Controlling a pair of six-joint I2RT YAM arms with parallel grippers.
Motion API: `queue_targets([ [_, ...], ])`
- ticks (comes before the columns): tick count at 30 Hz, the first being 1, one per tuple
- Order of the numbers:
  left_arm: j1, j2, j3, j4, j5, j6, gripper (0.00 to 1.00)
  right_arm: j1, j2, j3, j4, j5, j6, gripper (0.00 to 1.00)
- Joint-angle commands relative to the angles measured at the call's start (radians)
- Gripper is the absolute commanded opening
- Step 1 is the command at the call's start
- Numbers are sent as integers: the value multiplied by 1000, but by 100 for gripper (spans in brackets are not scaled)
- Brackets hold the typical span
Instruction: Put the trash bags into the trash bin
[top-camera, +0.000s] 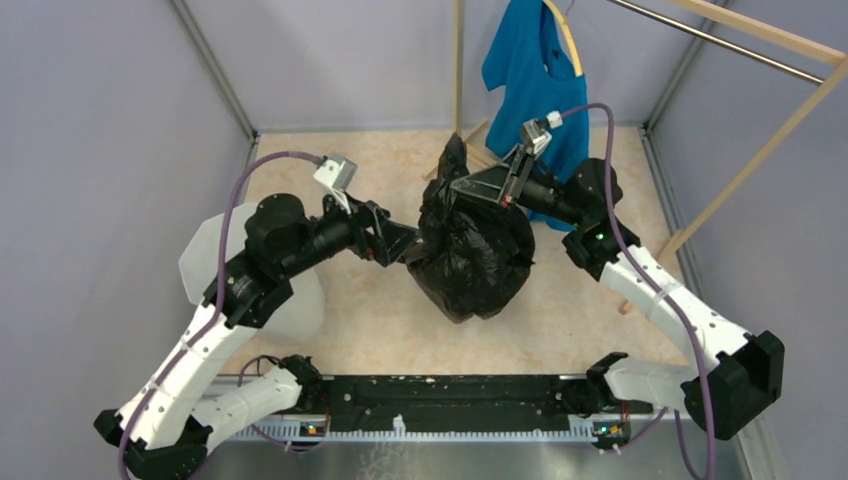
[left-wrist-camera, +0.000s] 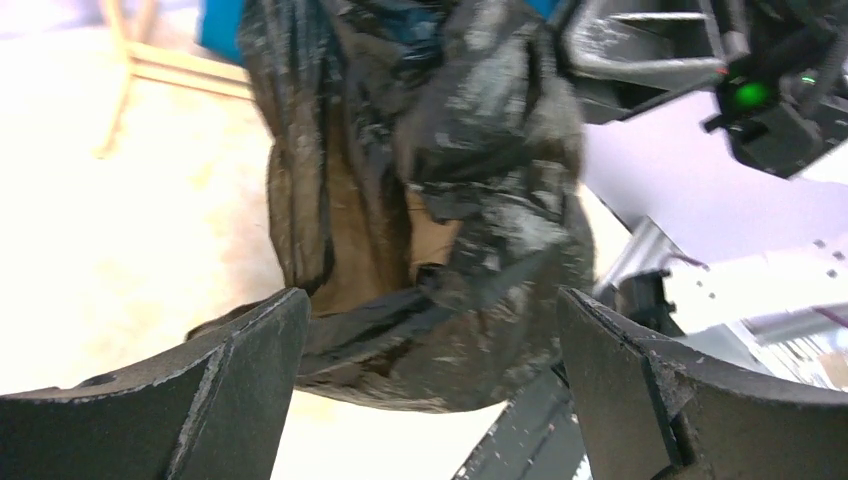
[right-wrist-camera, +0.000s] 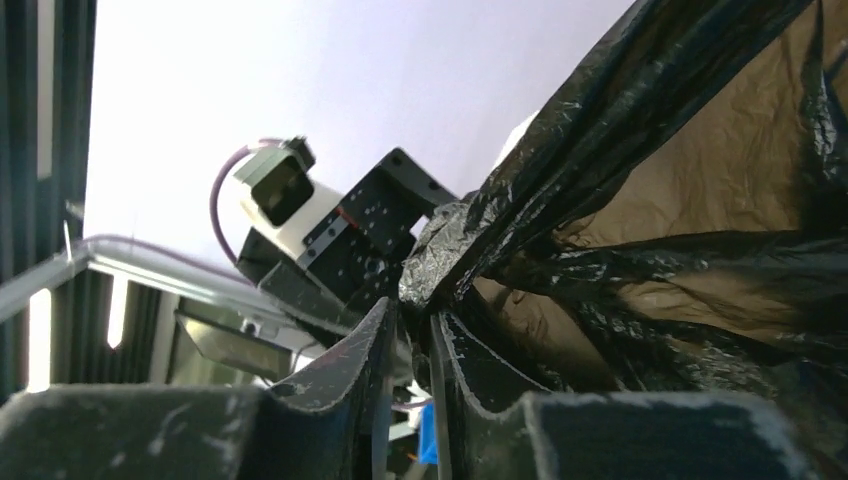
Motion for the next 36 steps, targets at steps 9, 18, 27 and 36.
queue_targets([
  [9, 11, 131, 71, -150, -362, 44, 99, -116, -122, 9, -818, -188, -885, 0],
  [18, 16, 250, -98, -14, -237, 45, 99, -194, -178, -66, -894, -172, -1029, 0],
  [27, 30, 413, -142, 191, -6, 72, 99, -194, -198, -73, -892, -200, -1027, 0],
  [36, 35, 659, -28, 186, -62, 144, 99, -193, -236, -78, -900, -258, -1037, 0],
])
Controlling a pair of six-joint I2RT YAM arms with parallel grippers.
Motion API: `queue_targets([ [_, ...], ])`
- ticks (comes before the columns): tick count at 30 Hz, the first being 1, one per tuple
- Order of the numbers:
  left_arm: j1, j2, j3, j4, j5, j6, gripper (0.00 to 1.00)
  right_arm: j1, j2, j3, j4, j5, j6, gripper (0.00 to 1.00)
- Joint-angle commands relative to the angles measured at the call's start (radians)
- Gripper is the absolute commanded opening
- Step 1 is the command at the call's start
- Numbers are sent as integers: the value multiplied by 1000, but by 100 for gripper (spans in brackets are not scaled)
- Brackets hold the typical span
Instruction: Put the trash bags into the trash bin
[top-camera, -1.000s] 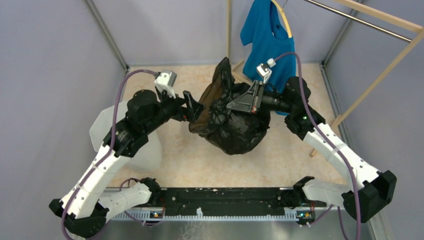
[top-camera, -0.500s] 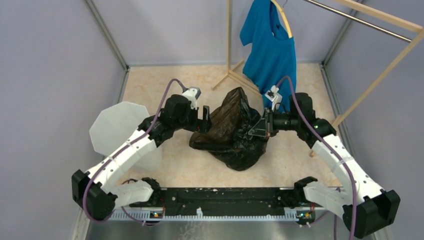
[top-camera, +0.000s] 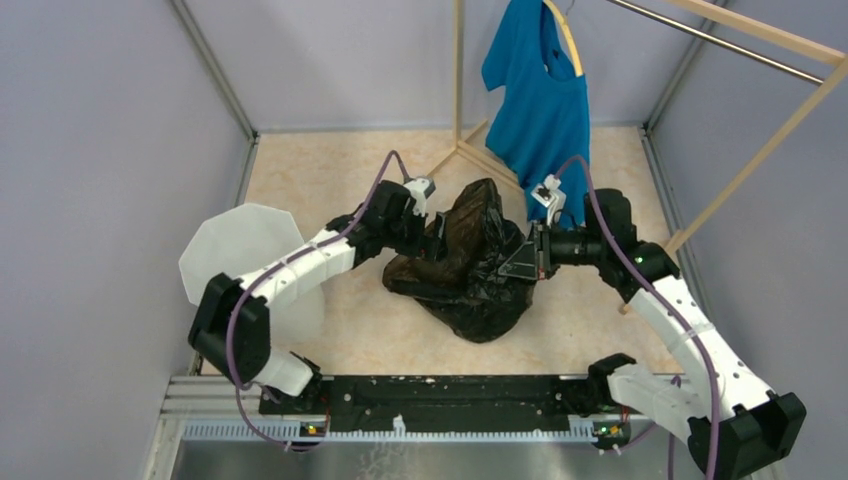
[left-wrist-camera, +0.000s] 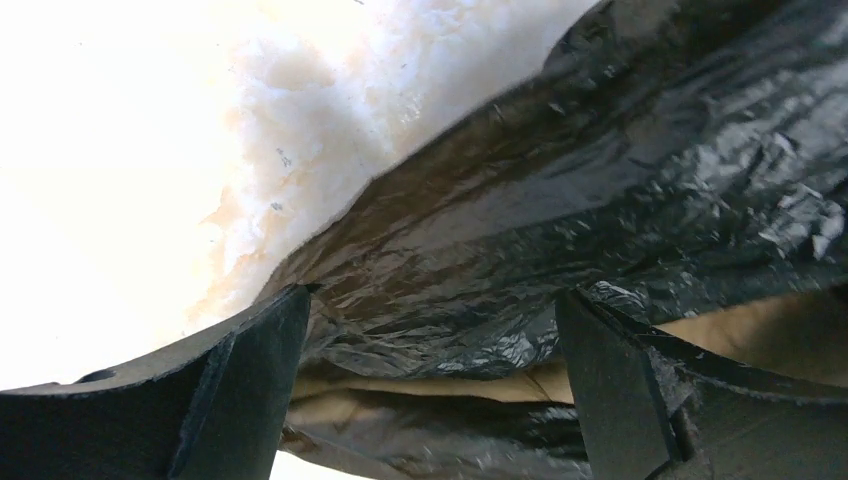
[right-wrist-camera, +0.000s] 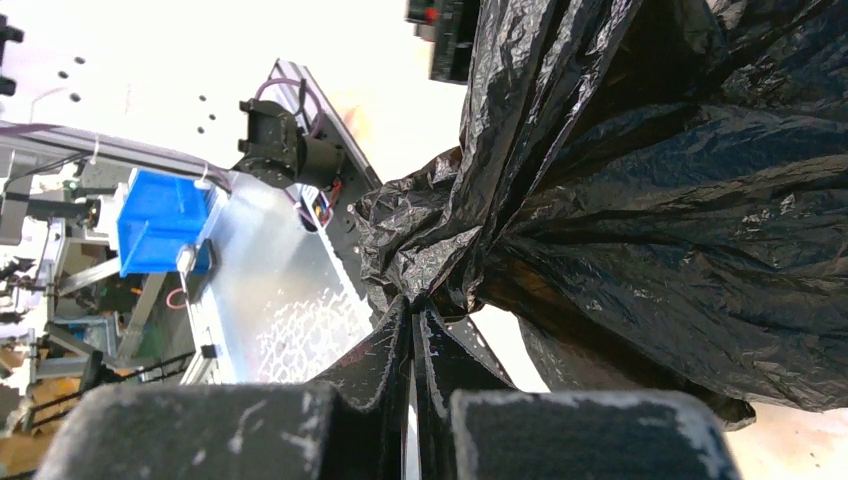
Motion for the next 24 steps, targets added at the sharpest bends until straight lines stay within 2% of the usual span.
queue_targets([
  [1, 5, 64, 56, 104, 42, 66, 98, -6, -32, -7, 20, -51, -20, 0],
  [2, 5, 83, 59, 126, 67, 69, 93, -6, -30, -9, 23, -52, -19, 0],
  [5, 7, 121, 103, 98, 24, 50, 60, -6, -21, -3, 4, -17, -19, 0],
  [8, 8, 94, 121, 68, -101, 34, 23, -6, 1, 11, -6, 90, 11, 0],
  [11, 9, 49, 166, -4, -293, 17, 0, 7, 39, 28, 41, 214, 116, 0],
  [13, 9, 10, 198, -47, -409, 8, 0, 66, 65, 46, 108, 310, 196, 0],
  [16, 10, -60, 208, -49, -599, -15, 0, 227, 142, 153, 76, 641, 279, 0],
  [19, 23, -107, 226, -47, -763, -26, 0, 312, 258, 275, 48, 871, 332, 0],
  [22, 76, -88, 312, -77, -782, -15, 0, 321, 403, 456, -4, 991, 285, 0],
  [24, 140, -43, 441, -126, -761, -1, 0, 319, 497, 639, -89, 1092, 202, 0],
])
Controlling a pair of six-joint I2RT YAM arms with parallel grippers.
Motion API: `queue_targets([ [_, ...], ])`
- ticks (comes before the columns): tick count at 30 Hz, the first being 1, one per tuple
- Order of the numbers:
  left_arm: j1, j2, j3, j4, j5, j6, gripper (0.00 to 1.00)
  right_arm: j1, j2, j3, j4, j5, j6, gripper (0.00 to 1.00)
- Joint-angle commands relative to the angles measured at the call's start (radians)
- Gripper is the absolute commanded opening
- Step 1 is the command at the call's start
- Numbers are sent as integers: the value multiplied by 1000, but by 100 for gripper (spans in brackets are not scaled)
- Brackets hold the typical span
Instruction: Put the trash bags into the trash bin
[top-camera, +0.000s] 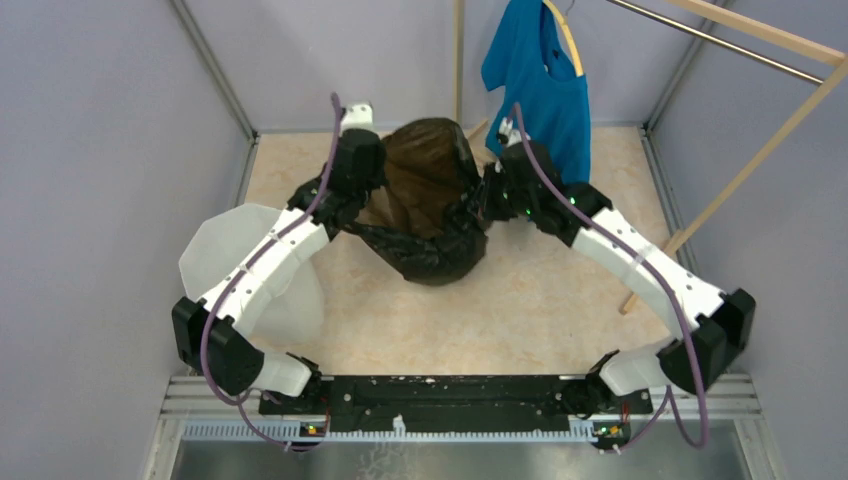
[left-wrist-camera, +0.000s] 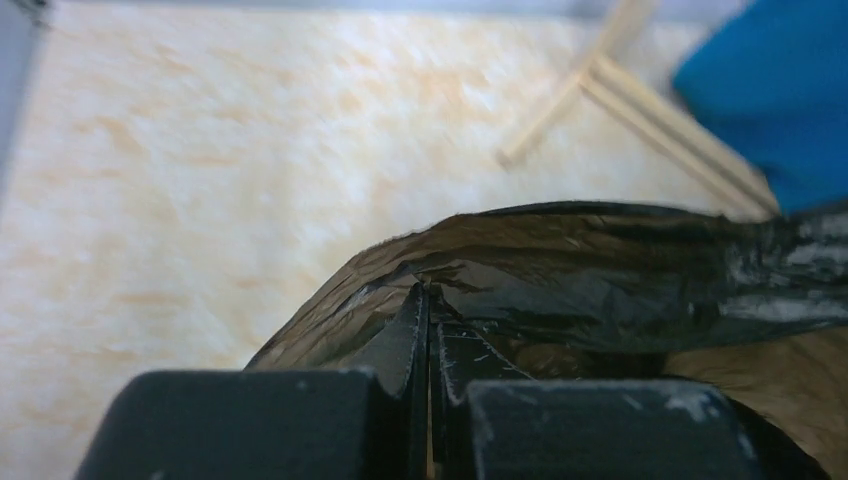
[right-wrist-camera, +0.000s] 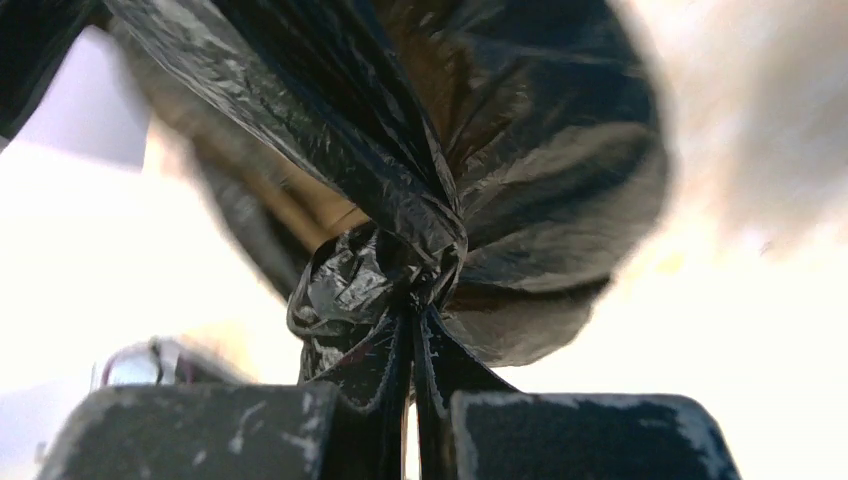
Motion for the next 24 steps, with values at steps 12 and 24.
queue_targets([
  [12, 145, -367, 3, 175, 79, 27, 0, 52, -10, 339, 32, 315, -339, 0],
  [24, 145, -417, -322, 158, 176, -139, 0, 52, -102, -139, 78, 428, -268, 0],
])
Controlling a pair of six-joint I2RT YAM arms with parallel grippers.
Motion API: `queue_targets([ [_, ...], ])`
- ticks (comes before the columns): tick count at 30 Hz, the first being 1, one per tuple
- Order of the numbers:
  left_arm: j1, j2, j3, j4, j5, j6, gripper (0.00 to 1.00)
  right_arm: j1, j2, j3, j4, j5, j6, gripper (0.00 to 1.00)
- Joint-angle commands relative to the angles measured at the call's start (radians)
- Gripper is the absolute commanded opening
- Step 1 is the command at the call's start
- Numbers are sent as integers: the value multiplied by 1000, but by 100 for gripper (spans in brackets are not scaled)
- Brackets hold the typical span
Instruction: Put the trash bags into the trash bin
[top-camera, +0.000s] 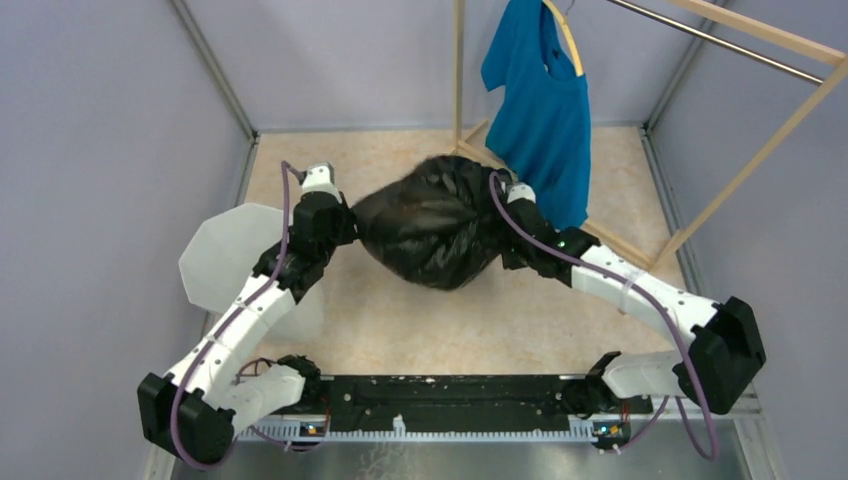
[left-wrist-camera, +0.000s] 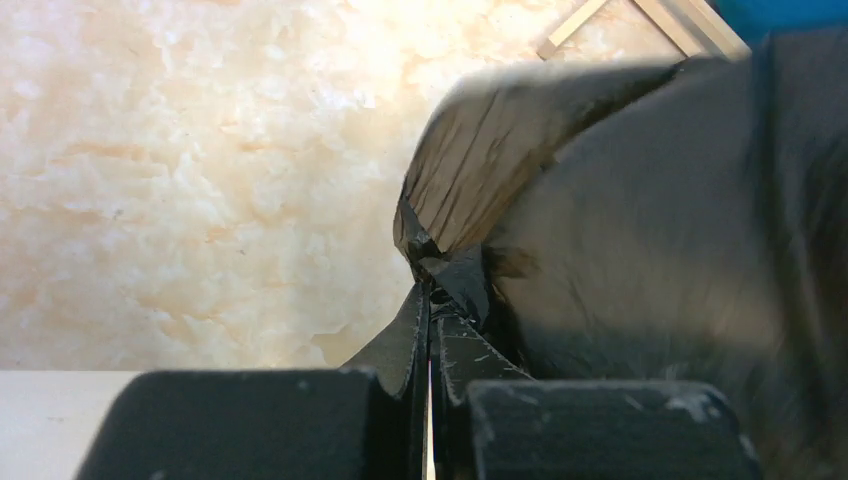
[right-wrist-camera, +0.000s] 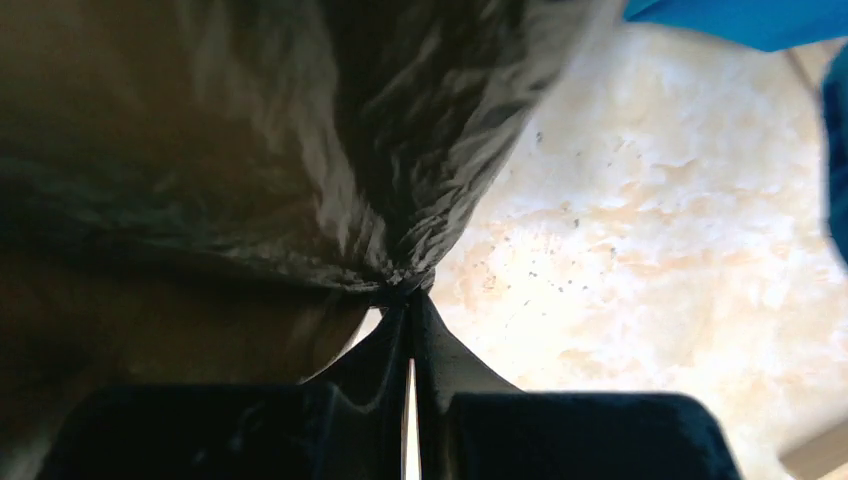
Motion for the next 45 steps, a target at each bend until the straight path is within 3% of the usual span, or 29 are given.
queue_targets([
  [1, 0, 1, 177, 81, 67, 2, 0, 2, -53, 264, 39, 77, -77, 0],
  [5, 0, 63, 456, 51, 230, 52, 0, 3, -32, 591, -29, 1, -155, 0],
  [7, -1, 48, 519, 67, 295, 69, 0, 3, -66, 621, 17, -76, -174, 0],
  [11, -1, -19, 414, 100, 260, 68, 0, 2, -165, 431, 164, -79, -185, 0],
  [16, -1, -28, 229, 10, 205, 25, 0, 2, -146, 297, 82, 13, -160, 0],
  [22, -1, -36, 167, 1, 238, 13, 0, 3, -154, 133, 108, -21, -143, 0],
  [28, 0, -15, 255, -78, 290, 72, 0, 3, -112, 44, 99, -224, -118, 0],
  [33, 0, -79, 425, -103, 451, 165, 0, 2, -238, 126, 55, -597, -229, 0],
  [36, -1, -85, 535, -103, 333, 145, 0, 2, -302, 259, 103, -730, -167, 0],
  [39, 0, 32, 638, -137, 185, 141, 0, -51, -258, 403, 160, -553, -7, 0],
  [41, 0, 194, 722, -234, 95, 166, 0, -236, -137, 495, 98, -523, 104, 0],
  [43, 1, 415, 859, -460, 21, 155, 0, -323, -2, 522, 5, -517, 118, 0],
  [45, -2, 569, 926, -678, -1, 113, 0, -301, 81, 499, -80, -487, 19, 0],
])
